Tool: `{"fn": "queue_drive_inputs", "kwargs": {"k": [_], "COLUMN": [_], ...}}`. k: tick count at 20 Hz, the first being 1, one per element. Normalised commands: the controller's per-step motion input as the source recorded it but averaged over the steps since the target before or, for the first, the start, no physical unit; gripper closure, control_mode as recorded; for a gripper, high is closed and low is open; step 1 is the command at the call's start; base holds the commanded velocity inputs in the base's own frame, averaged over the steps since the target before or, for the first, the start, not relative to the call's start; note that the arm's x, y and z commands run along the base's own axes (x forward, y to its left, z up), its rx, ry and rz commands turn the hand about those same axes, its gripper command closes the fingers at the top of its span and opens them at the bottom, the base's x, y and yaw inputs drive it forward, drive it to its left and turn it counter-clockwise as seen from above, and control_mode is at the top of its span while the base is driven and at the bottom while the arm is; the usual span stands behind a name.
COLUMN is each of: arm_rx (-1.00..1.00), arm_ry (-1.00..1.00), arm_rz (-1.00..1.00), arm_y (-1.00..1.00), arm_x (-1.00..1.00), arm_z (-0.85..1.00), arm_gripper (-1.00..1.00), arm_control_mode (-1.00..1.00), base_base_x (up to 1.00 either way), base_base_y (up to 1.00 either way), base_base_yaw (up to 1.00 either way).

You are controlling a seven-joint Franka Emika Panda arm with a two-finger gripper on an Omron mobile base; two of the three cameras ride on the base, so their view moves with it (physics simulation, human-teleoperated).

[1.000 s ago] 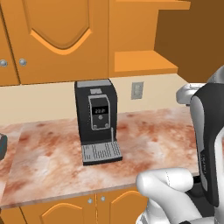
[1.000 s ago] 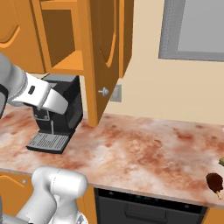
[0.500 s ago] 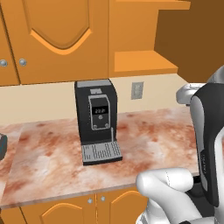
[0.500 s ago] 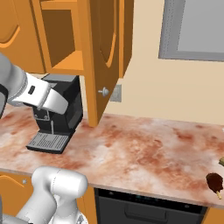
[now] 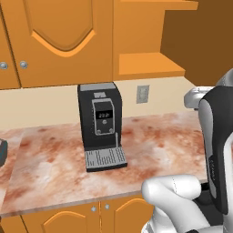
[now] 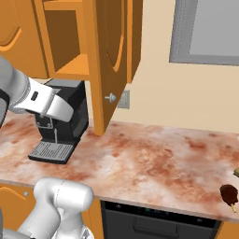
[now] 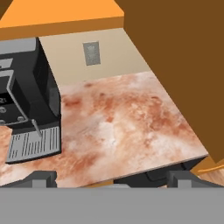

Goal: Open the cabinet. Pick the sponge and place it next to the sink. Then close the cabinet.

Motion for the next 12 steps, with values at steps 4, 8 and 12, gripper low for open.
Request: {"fn": "queue_drive_inputs", "kwargs": {"k": [4, 8, 12], "arm_rx": [0.0, 0.0, 0.0], "arm_ry": [-0.07, -0.07, -0.23], "arm_rz": [0.01, 0.02, 0.05], "arm_y": [0.0, -0.25, -0.33], "arm_x": [-0.13, -0.49, -0.53], "arm_z": [0.0, 0.23, 0.5], "arm_gripper": [-1.0, -1.0, -1.0], "arm_control_mode": [-1.0, -1.0, -1.0], "base_base_x": [0.0, 0.0, 0.0], "base_base_y": [0.0, 0.0, 0.0], "base_base_yaw": [0.0, 0.0, 0.0]}}
